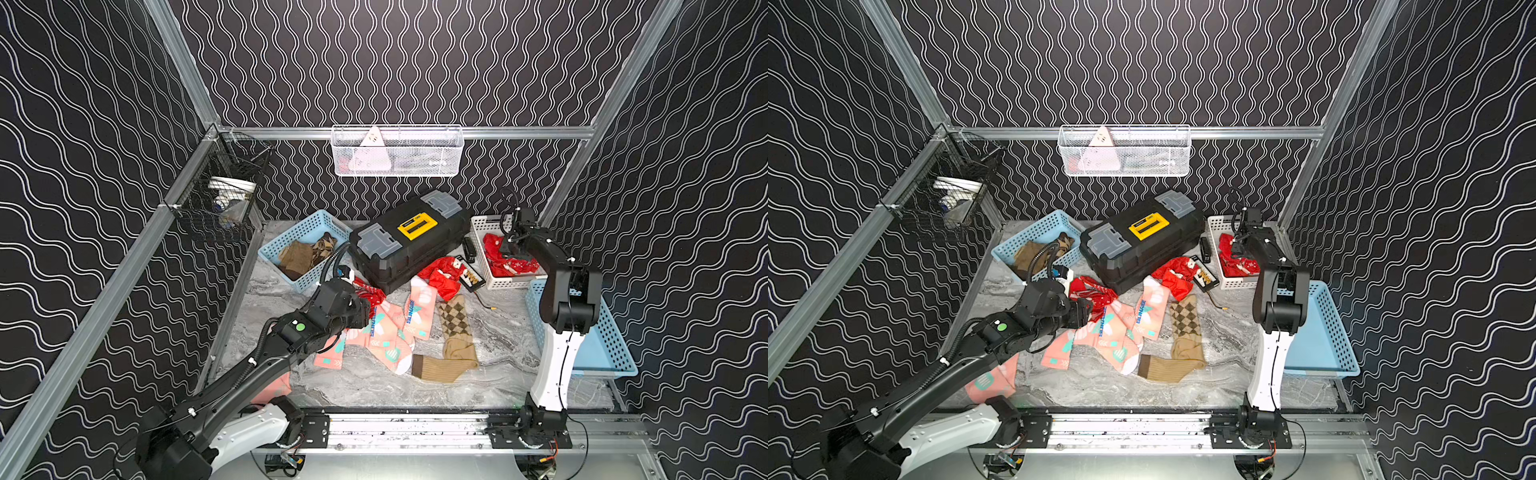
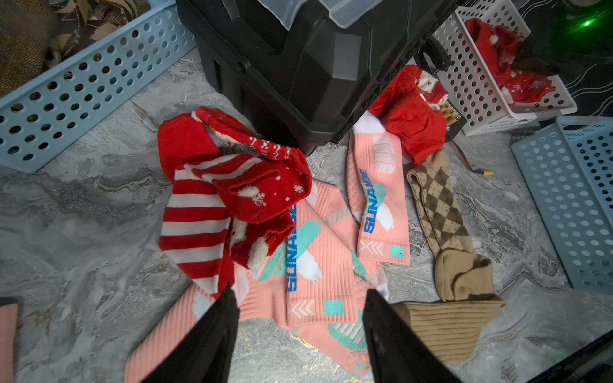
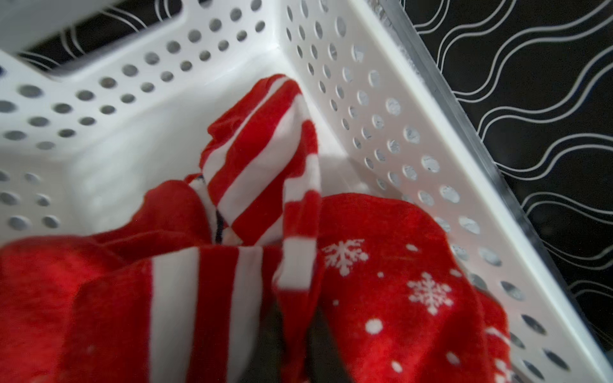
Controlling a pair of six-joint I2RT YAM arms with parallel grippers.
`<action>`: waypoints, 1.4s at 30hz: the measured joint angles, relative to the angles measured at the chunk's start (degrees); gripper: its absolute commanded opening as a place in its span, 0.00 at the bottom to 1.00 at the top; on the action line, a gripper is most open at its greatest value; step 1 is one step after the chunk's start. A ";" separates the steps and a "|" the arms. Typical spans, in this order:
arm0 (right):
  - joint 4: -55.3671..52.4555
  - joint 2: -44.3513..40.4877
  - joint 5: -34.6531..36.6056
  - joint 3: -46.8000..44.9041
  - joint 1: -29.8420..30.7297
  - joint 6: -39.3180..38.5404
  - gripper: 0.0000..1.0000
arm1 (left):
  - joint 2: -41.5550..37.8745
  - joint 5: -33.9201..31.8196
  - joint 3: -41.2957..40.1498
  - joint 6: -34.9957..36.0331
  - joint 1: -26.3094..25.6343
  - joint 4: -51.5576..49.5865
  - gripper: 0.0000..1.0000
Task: Sort the socks into the basket by color
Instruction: Place the sock in the bin, then pick up the sock at the center of the board.
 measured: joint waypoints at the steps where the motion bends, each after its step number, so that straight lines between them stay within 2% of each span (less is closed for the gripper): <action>1: 0.00 -0.61 -0.11 0.00 0.00 0.17 0.45 | 0.15 -0.09 0.00 -0.04 -0.09 0.00 0.65; 4: 0.00 -2.60 -0.50 0.02 0.04 0.59 0.67 | 0.76 -0.26 0.00 -0.20 -0.35 0.00 0.66; 7: -0.33 -4.20 -1.16 0.00 0.15 1.03 0.79 | 1.62 -0.37 0.00 -0.26 -0.81 0.00 0.66; 9: -0.55 -5.73 -1.51 -0.33 0.39 1.22 0.81 | 2.16 -0.44 0.00 -0.42 -1.20 -0.02 0.66; 13: -0.74 -9.38 -3.17 -2.21 2.36 2.51 0.82 | 2.69 -0.85 0.00 -1.36 -2.10 0.26 0.66; 19: -0.68 -16.48 -5.35 -8.72 9.51 4.50 0.85 | 3.98 -1.57 0.20 -1.68 -3.50 0.81 0.66; 27: 0.63 -24.52 -8.44 -22.21 17.75 6.47 0.86 | 4.37 -1.88 0.33 -1.68 -4.37 1.75 0.66; 32: 1.81 -24.15 -12.09 -27.52 22.93 6.29 0.85 | 4.35 -1.86 0.22 -1.70 -4.57 1.92 0.66; 38: 3.91 -20.46 -13.31 -29.79 24.28 6.12 0.84 | 3.72 -2.12 0.00 -1.70 -4.96 1.92 0.66; 40: 5.03 -19.26 -13.29 -29.86 24.65 6.03 0.79 | 3.45 -2.36 -0.11 -1.70 -4.98 1.90 0.66; 42: 5.62 -17.81 -13.46 -29.44 24.76 5.53 0.70 | 3.26 -2.54 -0.20 -1.70 -5.01 1.88 0.66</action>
